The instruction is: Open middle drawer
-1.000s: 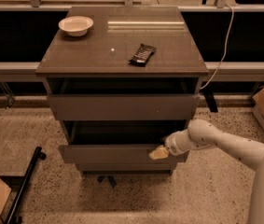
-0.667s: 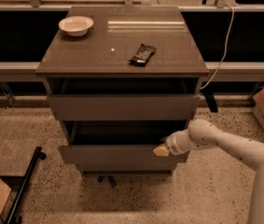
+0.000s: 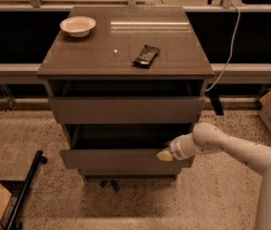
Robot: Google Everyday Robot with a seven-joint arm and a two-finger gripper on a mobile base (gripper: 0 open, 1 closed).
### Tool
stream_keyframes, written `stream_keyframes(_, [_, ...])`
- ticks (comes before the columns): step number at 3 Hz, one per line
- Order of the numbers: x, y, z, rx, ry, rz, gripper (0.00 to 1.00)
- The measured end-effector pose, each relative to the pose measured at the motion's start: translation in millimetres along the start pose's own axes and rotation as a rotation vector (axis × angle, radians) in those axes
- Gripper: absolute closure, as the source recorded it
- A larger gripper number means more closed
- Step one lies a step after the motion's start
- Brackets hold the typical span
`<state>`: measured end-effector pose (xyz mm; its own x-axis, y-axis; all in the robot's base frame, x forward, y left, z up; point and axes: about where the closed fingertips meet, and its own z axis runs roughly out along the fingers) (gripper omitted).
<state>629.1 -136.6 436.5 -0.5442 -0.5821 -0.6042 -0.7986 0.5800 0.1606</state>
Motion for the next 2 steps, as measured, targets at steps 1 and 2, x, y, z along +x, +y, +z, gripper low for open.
stream_keyframes(1, [-0.6,0.3,-0.6,0.000,0.000,0.000,1.00])
stream_keyframes(2, [-0.6,1.7,1.2,-0.004,0.001,-0.001,0.81])
